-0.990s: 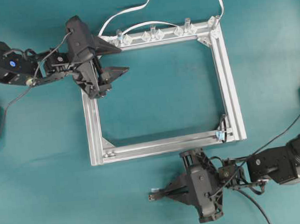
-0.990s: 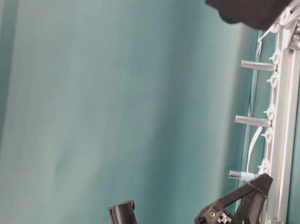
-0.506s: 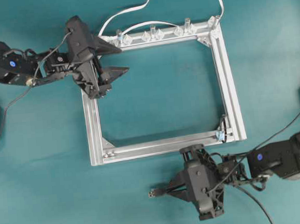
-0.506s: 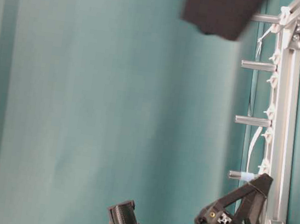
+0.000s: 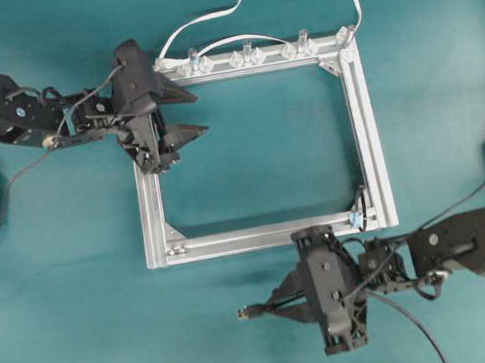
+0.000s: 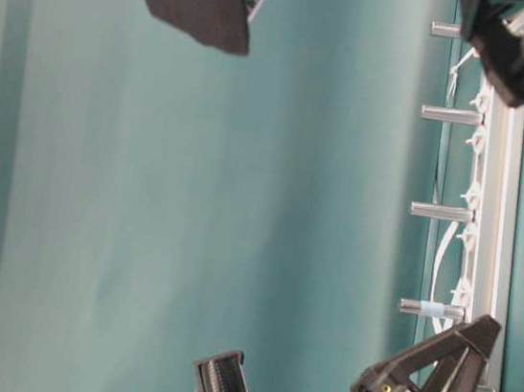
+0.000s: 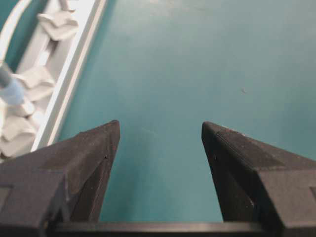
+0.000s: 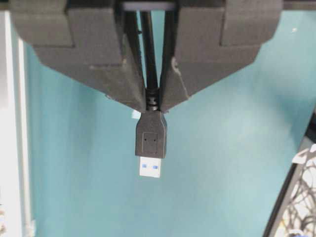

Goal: Insert the wire through the string loop located on the right side.
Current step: 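Lift the USB plug with the right gripper and carry it rightward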

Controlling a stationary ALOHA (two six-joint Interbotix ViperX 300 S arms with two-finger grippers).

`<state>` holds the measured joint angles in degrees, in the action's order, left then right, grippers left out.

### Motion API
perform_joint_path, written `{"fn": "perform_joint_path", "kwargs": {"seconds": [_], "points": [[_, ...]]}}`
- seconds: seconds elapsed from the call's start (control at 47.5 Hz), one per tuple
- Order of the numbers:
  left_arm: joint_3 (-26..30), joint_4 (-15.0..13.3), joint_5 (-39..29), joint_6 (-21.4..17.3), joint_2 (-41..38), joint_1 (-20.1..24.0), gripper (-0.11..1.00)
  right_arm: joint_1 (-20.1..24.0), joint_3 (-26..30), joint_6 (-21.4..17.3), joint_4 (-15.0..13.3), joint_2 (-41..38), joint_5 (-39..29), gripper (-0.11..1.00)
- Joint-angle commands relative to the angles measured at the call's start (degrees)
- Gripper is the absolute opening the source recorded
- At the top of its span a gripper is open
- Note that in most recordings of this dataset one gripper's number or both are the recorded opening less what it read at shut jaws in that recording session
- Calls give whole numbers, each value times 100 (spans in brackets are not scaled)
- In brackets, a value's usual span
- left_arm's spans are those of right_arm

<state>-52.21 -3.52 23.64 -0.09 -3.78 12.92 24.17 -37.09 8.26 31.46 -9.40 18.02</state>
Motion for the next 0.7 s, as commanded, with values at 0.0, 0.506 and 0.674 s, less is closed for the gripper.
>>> {"fn": "perform_joint_path", "kwargs": {"seconds": [0.0,0.506,0.674], "points": [[79,26,18,26,149,-88,70,0,62,9,0,193,-62,14],[79,18,18,35,158,-229,70,-18,-70,9,-18,281,-396,14],[79,18,26,44,158,-290,70,-18,-334,0,-18,510,-448,14]]}}
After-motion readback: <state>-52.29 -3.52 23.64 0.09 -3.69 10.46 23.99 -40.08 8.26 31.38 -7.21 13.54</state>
